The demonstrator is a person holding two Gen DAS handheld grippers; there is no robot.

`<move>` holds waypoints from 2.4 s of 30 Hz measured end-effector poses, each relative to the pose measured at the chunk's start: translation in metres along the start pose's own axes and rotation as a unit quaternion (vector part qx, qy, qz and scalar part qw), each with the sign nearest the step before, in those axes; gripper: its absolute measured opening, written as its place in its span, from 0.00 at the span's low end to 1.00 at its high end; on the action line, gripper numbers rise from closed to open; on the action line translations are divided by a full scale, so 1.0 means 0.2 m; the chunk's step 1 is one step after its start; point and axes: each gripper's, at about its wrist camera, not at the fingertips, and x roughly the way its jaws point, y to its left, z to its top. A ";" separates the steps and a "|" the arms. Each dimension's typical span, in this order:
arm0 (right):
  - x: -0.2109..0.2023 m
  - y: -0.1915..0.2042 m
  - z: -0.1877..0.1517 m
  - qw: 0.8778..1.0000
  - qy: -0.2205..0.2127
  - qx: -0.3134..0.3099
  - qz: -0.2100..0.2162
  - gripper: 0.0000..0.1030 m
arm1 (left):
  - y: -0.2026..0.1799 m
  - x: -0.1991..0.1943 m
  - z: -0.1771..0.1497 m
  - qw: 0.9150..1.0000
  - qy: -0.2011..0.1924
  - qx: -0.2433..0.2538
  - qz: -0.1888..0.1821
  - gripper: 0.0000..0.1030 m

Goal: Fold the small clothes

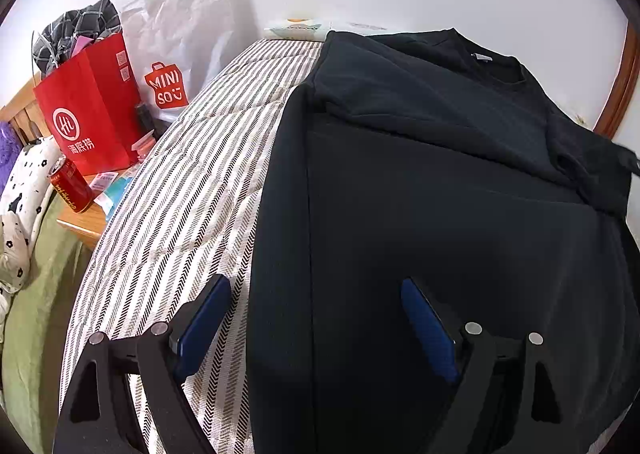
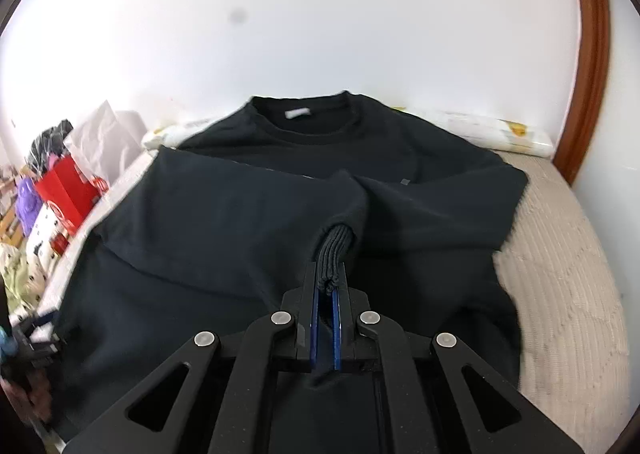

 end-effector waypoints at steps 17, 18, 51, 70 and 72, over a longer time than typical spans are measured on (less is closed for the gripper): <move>0.40 0.63 0.34 0.989 0.015 -0.023 0.148 0.27 | -0.10 -0.10 0.18 0.998 -0.032 0.026 -0.046 0.84; 0.37 0.59 0.33 0.990 0.010 -0.024 0.142 0.28 | -0.13 -0.09 0.21 0.998 -0.032 0.027 -0.051 0.83; 0.16 -0.35 -0.01 0.997 0.022 -0.017 -0.067 0.49 | -0.77 0.55 0.81 0.991 0.010 0.065 -0.120 0.32; 0.02 -0.42 -0.04 0.994 0.018 0.016 -0.108 0.49 | -0.68 0.21 0.83 0.989 -0.080 0.043 -0.119 0.07; 0.03 -0.43 -0.03 0.993 0.022 0.015 -0.115 0.49 | -0.63 0.15 0.86 0.988 -0.099 0.037 -0.109 0.07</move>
